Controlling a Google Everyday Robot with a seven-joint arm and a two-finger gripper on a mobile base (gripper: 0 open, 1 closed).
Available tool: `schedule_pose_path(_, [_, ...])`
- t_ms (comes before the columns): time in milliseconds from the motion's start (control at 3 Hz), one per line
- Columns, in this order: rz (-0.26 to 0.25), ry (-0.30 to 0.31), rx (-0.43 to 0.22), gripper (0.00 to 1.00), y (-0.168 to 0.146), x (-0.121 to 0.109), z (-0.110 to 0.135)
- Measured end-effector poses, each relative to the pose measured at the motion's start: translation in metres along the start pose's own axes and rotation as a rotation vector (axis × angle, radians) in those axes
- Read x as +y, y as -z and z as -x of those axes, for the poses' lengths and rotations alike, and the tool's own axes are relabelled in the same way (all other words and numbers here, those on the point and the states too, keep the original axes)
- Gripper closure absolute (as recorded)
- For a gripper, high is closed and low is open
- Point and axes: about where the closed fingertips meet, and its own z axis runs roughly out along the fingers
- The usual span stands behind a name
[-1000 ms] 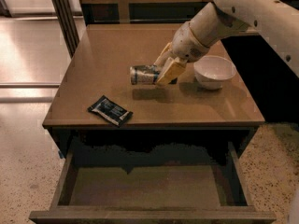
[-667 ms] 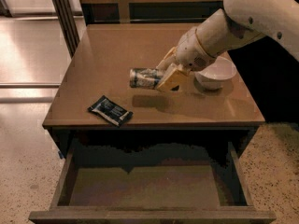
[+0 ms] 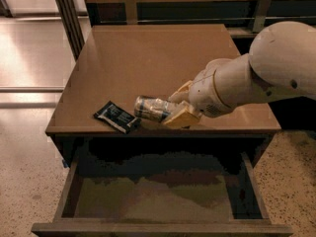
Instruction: Place redbull can into top drawer
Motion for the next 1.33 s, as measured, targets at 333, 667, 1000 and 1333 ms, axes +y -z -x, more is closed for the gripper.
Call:
schedule_pose_path(333, [-0.001, 0.001, -0.001, 1.0, 0.001, -0.001, 0.001])
schedule_pose_path(667, [-0.023, -0.003, 0.002, 1.0, 0.001, 0.007, 0.0])
schedule_pose_path(1000, [-0.104, -0.051, 0.011, 1.0, 0.012, 0.024, -0.008])
schedule_pose_path(1333, [-0.207, -0.129, 0.022, 1.0, 0.024, 0.04, -0.032])
